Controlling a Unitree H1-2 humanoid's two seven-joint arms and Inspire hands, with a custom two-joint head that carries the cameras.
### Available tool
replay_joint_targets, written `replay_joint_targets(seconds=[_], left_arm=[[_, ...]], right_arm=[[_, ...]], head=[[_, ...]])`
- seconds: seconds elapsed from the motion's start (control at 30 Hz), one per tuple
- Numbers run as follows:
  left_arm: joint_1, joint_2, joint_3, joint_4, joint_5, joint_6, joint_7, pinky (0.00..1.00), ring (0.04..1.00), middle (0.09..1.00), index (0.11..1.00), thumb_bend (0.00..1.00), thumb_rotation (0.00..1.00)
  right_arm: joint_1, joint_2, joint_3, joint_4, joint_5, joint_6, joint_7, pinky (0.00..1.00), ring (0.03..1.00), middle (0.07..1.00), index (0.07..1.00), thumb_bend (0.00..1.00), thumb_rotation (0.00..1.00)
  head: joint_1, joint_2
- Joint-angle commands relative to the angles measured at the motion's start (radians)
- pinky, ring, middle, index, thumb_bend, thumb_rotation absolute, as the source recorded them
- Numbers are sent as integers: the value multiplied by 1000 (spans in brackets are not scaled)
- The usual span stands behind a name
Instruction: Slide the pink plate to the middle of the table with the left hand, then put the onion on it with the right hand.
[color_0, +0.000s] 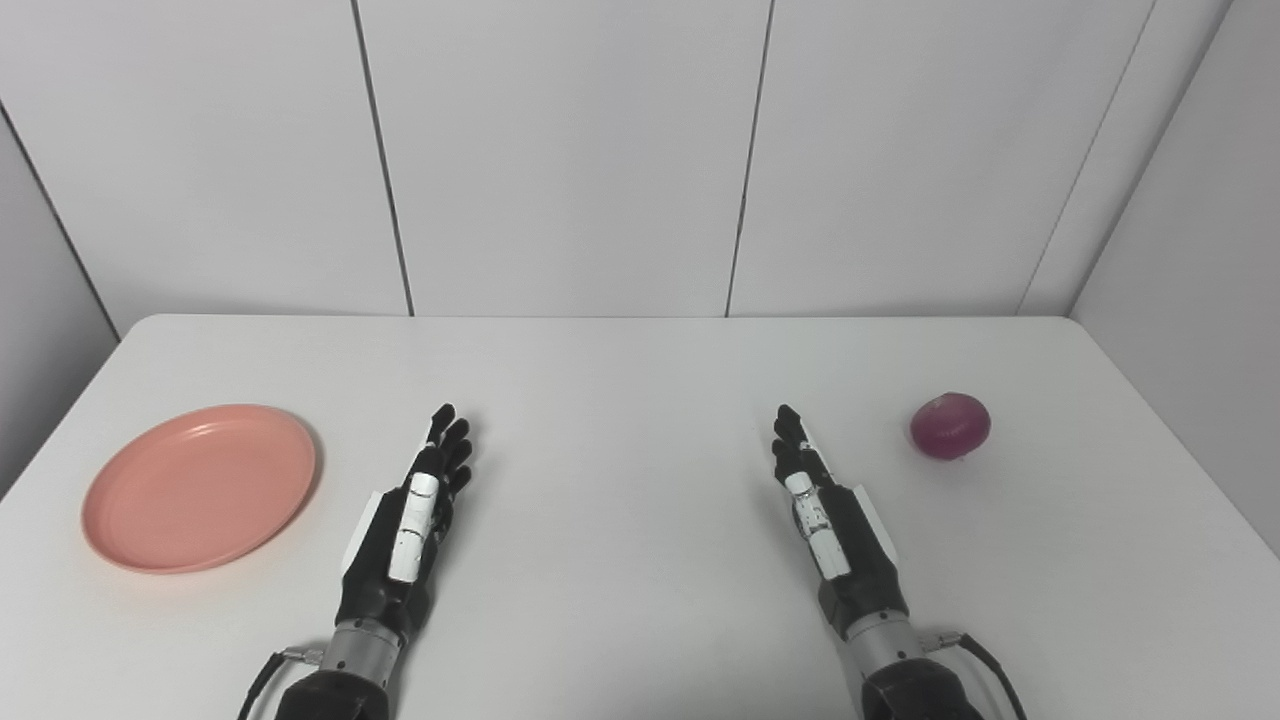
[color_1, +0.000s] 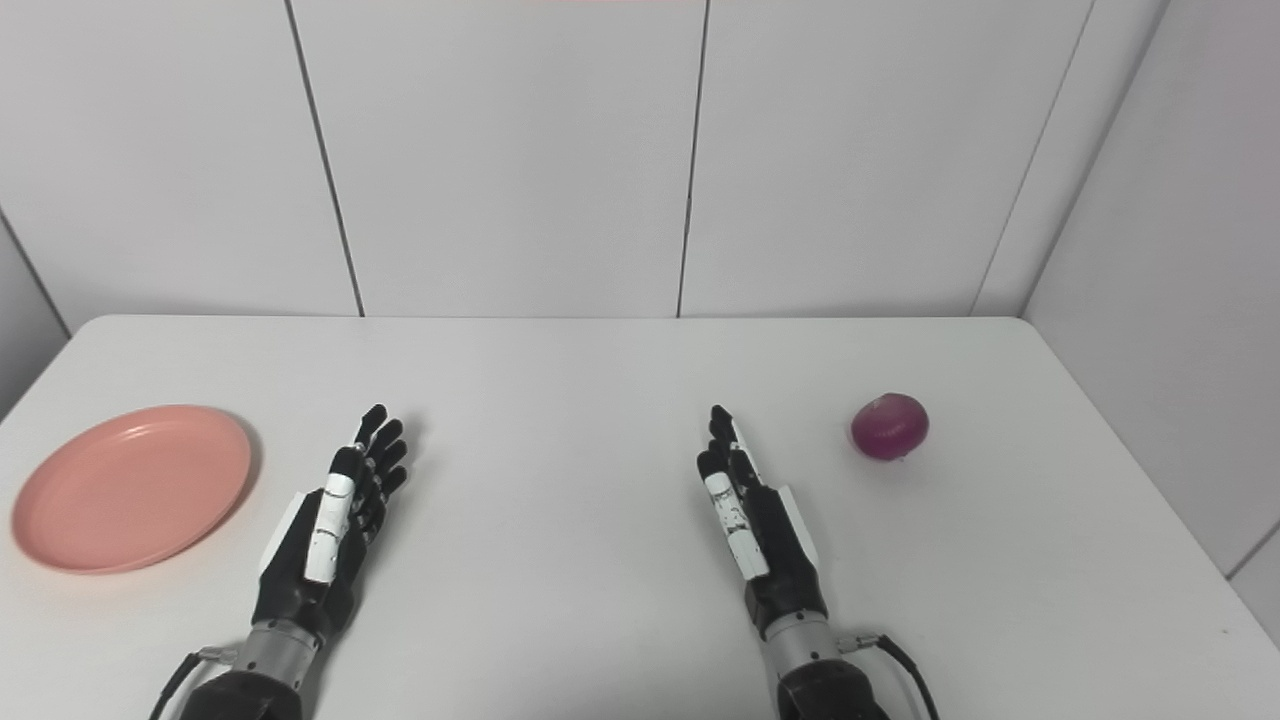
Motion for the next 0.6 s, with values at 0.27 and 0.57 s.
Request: replay_joint_targets(seconds=[0.27, 0.57], left_arm=[[18, -12, -4, 56, -1, -60, 2, 1000, 1000, 1000, 1000, 731, 1000], [19, -26, -10, 60, 17, -62, 20, 1000, 1000, 1000, 1000, 718, 1000]], right_arm=[[-17, -17, -8, 7, 7, -67, 4, 1000, 1000, 1000, 1000, 658, 946], [-12, -32, -9, 12, 22, -69, 14, 1000, 1000, 1000, 1000, 657, 954]], head=[[42, 3], [107, -15]])
